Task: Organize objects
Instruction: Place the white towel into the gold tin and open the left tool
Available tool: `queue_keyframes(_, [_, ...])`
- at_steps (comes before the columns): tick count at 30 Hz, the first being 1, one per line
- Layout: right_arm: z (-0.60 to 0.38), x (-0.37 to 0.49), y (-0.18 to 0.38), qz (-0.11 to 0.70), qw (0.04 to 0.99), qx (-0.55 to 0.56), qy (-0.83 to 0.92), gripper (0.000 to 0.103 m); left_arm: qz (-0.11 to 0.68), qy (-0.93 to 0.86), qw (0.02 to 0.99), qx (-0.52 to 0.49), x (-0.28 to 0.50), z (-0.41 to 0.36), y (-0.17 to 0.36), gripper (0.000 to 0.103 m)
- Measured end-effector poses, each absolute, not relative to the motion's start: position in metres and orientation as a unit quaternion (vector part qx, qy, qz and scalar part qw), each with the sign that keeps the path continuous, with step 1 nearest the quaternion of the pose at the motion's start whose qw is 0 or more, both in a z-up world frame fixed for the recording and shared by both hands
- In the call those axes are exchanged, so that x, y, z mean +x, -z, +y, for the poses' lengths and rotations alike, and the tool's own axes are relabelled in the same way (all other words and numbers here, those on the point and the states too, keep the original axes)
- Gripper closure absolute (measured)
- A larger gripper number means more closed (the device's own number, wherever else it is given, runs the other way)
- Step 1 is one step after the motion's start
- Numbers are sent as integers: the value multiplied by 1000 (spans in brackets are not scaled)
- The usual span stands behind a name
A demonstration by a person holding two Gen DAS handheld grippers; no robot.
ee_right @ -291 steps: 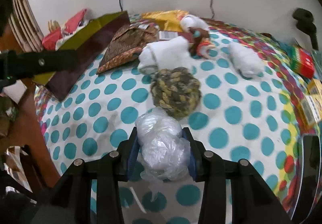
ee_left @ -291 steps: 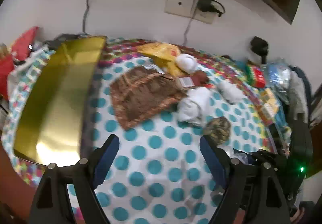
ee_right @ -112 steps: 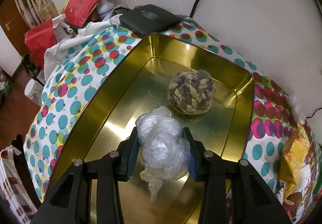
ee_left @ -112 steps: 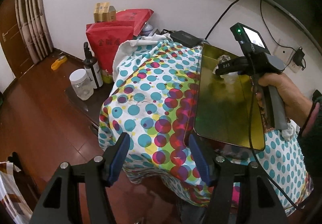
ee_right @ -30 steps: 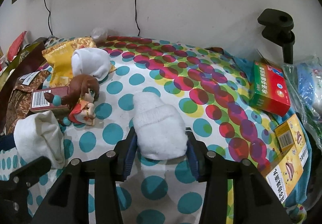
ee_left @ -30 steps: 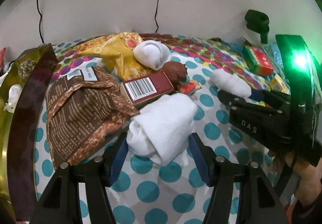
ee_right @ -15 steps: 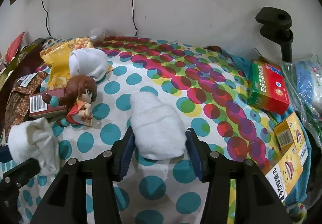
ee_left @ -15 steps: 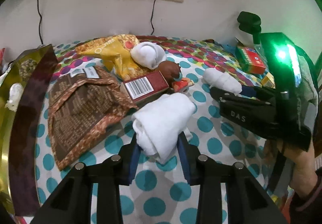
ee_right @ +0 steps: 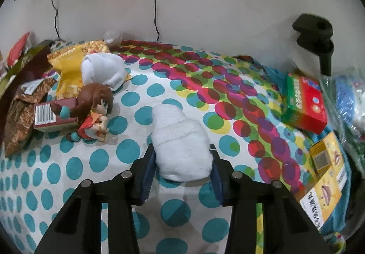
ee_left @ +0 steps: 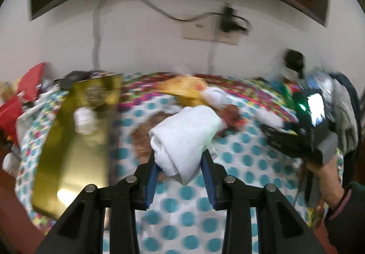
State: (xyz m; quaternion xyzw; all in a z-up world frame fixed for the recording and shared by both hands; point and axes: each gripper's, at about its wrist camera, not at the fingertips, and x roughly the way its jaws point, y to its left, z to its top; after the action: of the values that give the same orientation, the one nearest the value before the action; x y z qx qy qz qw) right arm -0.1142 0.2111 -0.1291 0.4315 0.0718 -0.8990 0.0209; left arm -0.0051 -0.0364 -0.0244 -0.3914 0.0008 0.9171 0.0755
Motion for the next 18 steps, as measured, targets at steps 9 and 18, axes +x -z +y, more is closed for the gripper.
queue_keyframes(9, [208, -113, 129, 75, 20, 431, 899, 64, -61, -908, -41, -412, -15, -145, 35, 67])
queue_keyframes(18, [210, -113, 129, 64, 25, 434, 898, 62, -76, -883, -70, -458, -35, -184, 67, 67])
